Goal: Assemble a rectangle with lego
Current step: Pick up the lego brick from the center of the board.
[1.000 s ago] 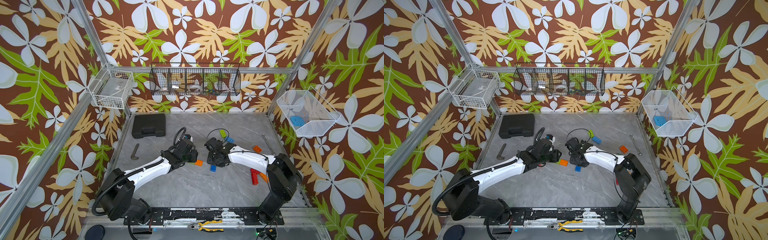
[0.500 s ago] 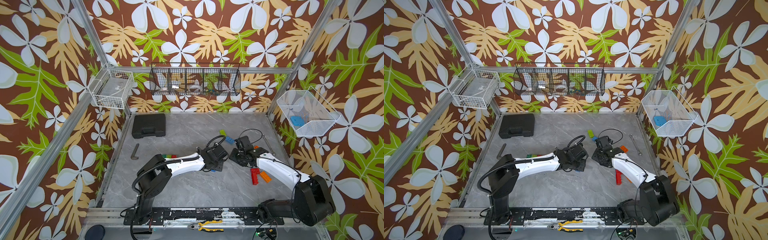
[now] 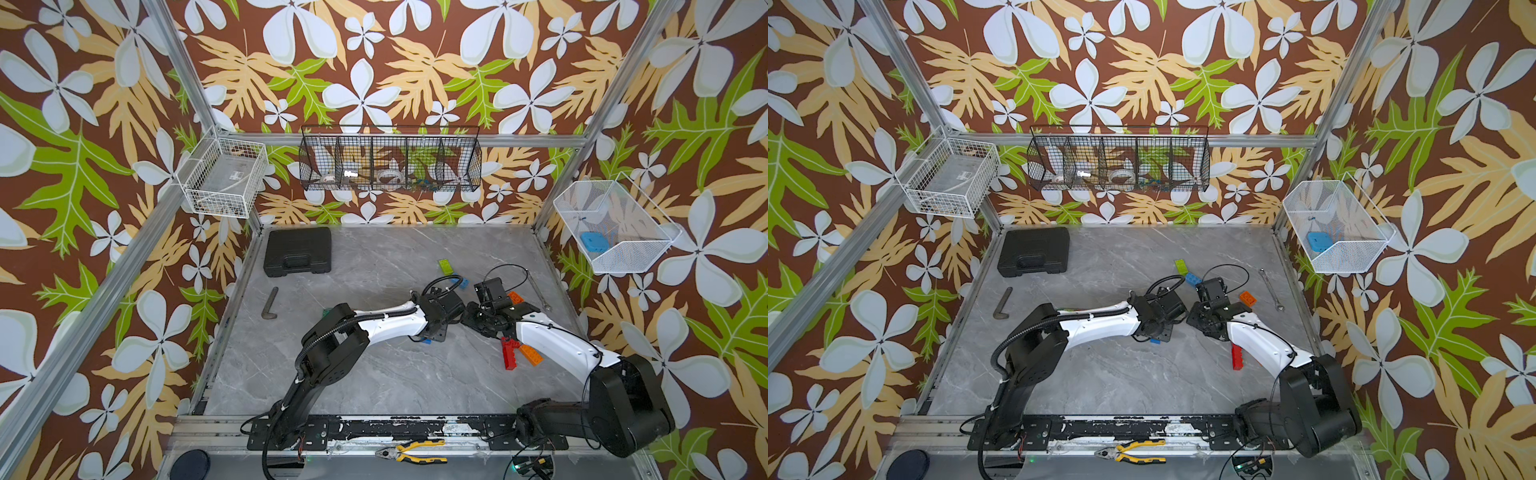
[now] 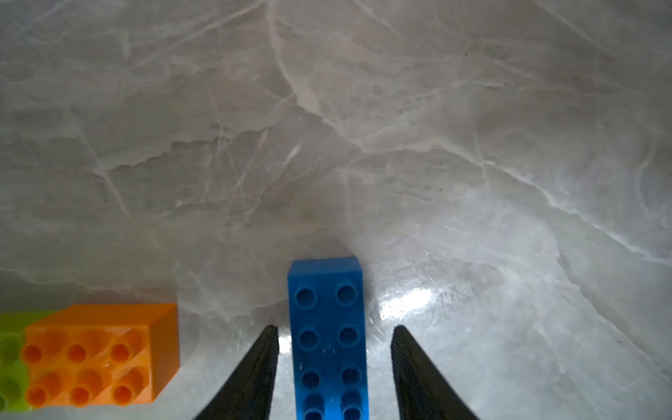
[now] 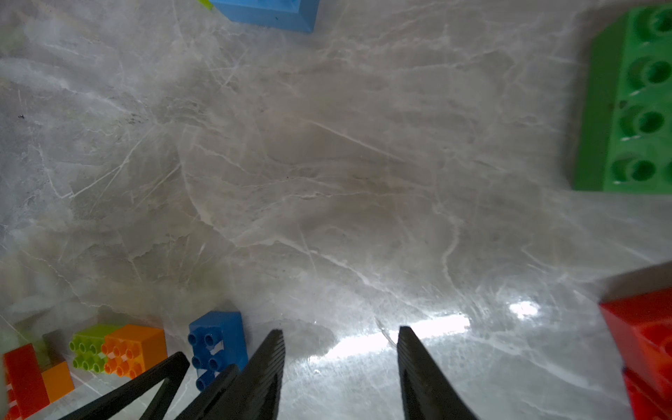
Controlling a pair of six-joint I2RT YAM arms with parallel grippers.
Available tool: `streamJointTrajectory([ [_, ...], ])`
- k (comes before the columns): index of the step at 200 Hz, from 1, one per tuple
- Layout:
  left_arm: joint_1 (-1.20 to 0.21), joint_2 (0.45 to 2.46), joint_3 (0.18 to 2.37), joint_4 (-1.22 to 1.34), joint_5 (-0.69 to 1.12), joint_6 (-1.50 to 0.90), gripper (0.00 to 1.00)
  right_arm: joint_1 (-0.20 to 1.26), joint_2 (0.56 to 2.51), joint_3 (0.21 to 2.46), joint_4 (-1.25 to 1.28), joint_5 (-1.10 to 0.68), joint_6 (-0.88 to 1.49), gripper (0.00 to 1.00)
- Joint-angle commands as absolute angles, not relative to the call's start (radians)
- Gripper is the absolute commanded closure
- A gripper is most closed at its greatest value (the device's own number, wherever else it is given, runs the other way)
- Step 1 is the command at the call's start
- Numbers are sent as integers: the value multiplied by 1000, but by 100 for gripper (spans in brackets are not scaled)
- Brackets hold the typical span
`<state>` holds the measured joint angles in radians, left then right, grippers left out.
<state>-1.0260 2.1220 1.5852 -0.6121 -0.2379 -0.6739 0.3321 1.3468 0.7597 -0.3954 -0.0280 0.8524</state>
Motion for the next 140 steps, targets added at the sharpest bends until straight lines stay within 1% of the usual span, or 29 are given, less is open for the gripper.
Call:
streamJointTrajectory([
  [1,-1027,2134,1598,-637,-242,-667,53,331,1349,759,-376,-32,839,51],
  [29,-1026,2142,1598,-634,-241,-662,62,330,1351,758,-376,-28,834,51],
  [58,-1025,2140,1600,-630,-234,-656,76,330,1356,750,-370,-31,834,51],
  [73,-1024,2137,1599,-628,-241,-647,80,330,1355,748,-367,-32,836,52],
  [116,-1009,2097,1562,-616,-250,-603,82,329,1357,745,-362,-32,833,52],
  [126,-1006,2089,1554,-611,-250,-592,80,330,1360,743,-361,-32,833,52],
  [140,-1007,2107,1560,-622,-245,-582,73,330,1366,742,-353,-34,834,52],
])
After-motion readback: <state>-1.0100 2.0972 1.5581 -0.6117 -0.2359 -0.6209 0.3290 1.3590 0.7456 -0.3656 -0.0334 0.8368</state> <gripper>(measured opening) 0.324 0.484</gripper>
